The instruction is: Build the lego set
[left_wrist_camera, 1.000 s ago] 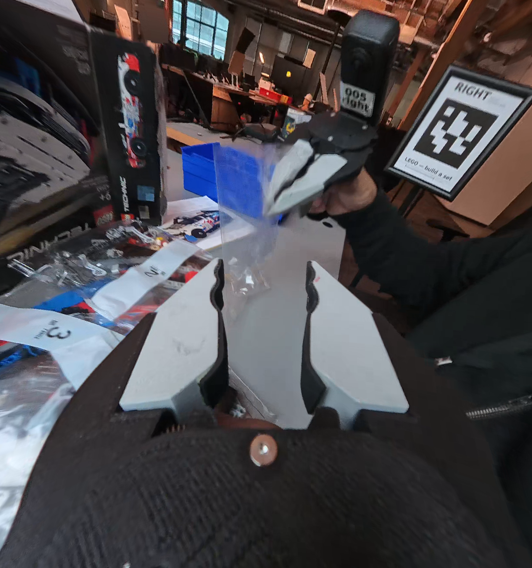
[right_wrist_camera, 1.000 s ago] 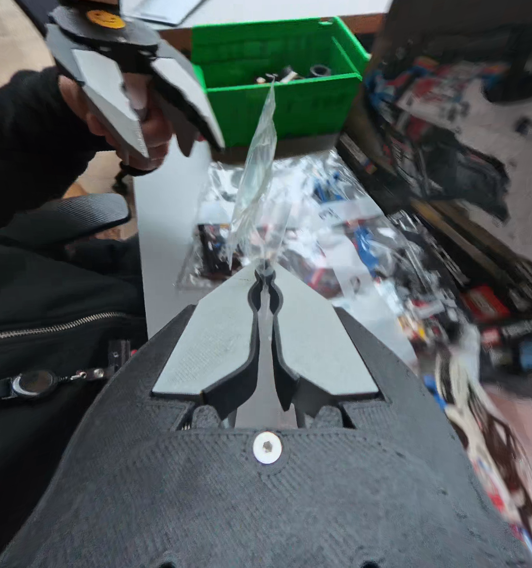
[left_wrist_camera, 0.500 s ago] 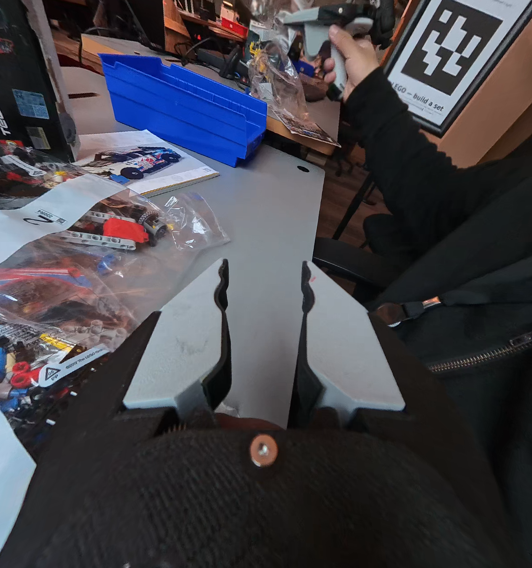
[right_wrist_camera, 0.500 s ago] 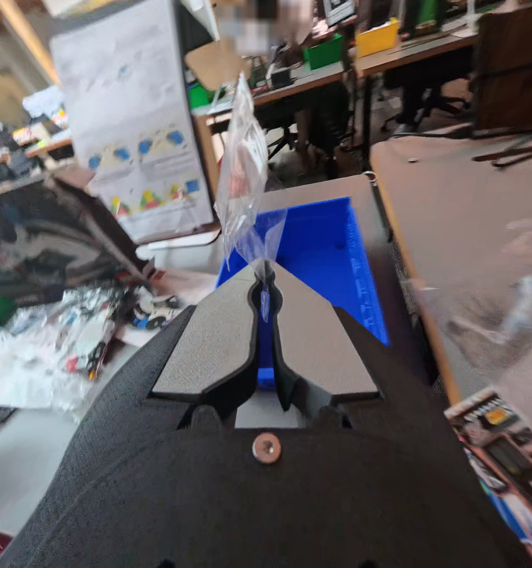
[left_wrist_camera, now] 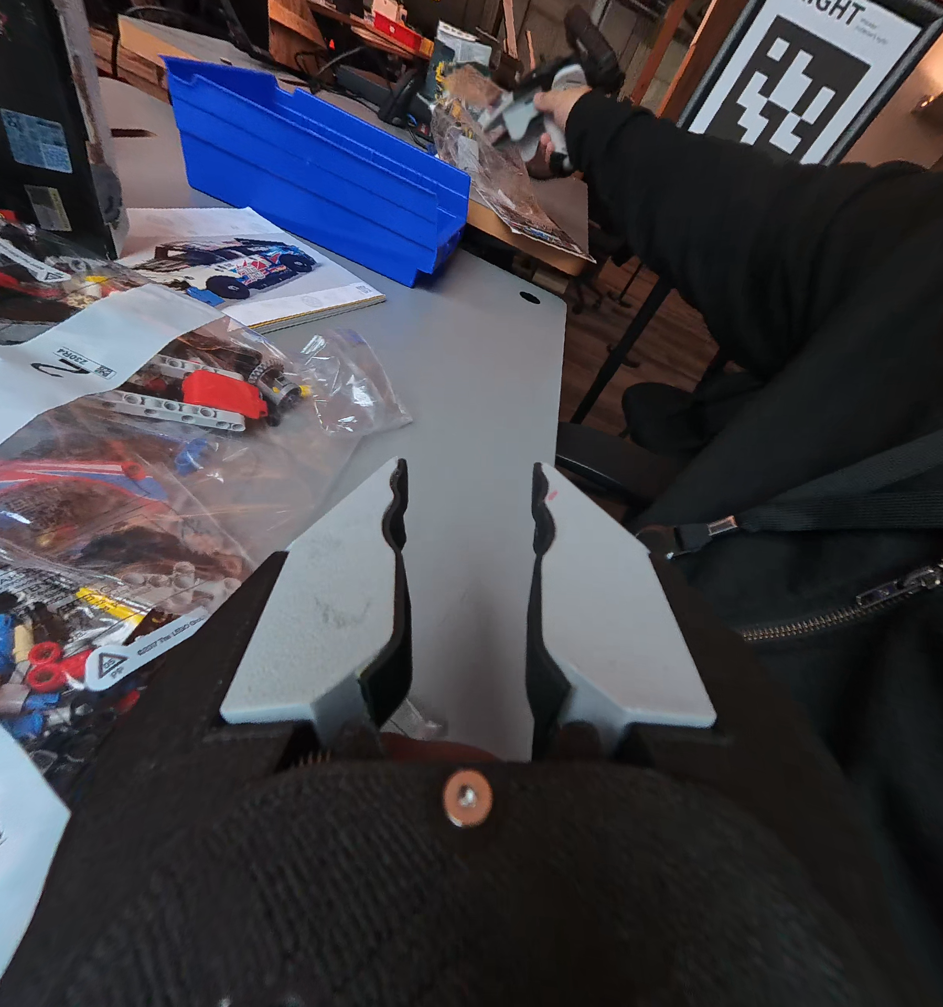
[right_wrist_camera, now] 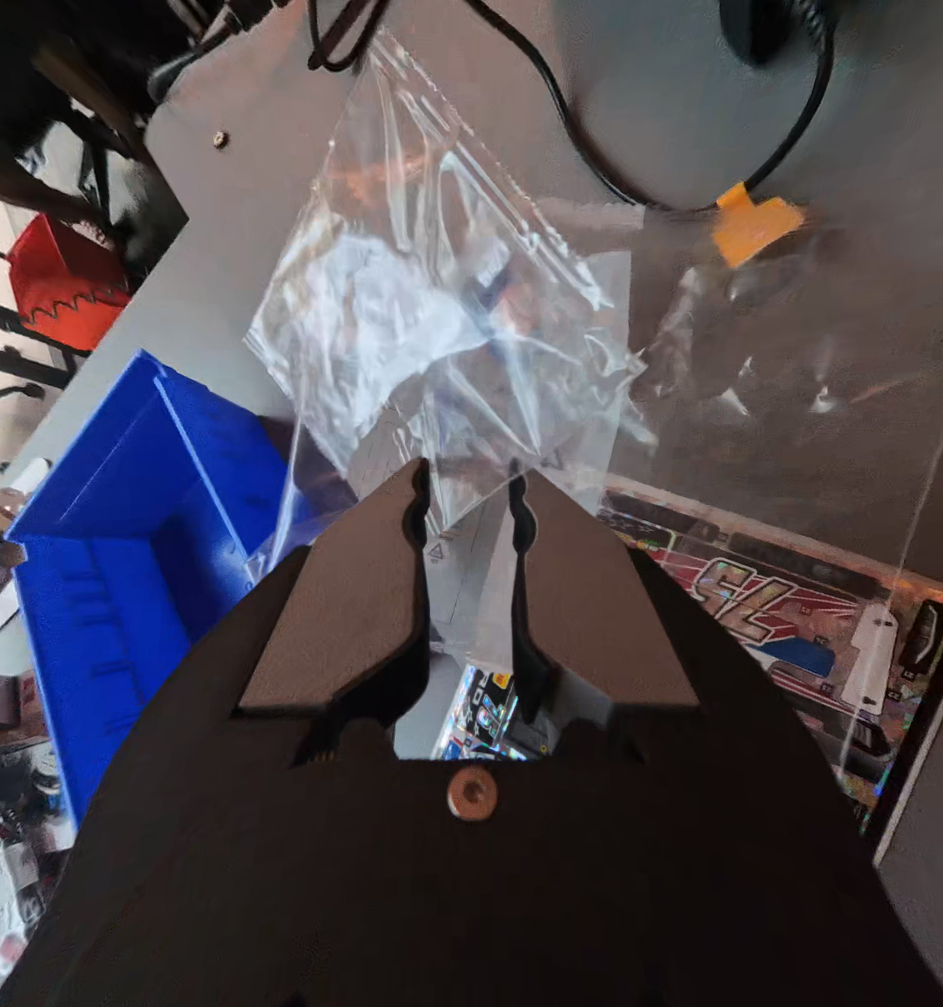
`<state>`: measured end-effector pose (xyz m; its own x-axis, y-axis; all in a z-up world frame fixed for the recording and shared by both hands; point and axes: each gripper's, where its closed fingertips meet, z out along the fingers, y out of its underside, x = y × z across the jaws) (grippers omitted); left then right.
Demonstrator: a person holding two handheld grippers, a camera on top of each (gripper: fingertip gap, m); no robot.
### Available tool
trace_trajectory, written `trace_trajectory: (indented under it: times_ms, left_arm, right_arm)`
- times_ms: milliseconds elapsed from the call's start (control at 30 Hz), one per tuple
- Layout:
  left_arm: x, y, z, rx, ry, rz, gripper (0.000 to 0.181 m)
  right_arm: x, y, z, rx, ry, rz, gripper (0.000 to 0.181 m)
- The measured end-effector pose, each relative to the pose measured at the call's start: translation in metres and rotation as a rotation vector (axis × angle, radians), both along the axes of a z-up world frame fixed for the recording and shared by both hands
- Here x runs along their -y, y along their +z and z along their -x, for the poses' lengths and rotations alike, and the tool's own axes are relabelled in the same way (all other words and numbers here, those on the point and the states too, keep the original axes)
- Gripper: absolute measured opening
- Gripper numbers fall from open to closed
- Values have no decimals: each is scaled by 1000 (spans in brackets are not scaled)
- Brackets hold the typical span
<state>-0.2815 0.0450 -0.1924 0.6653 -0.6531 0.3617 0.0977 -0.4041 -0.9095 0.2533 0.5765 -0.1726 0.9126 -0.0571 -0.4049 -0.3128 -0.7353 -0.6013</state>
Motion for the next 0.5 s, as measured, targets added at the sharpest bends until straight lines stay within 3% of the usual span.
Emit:
trace_trajectory:
  times_ms: [67, 200, 367, 500]
  left_arm:
    - [-1, 0, 4, 5, 9, 9, 44]
    - [1, 5, 14, 2, 34, -8, 44]
    - [1, 13, 27, 7, 79, -18, 44]
    - [2, 18, 31, -11, 98, -34, 43]
  right_arm:
    - [-1, 4, -1, 5, -7, -27, 38]
    - [0, 43, -16, 177, -30, -121, 61]
    - [8, 83, -37, 439, -39, -124, 72]
    - [18, 106, -29, 442, -48, -212, 71]
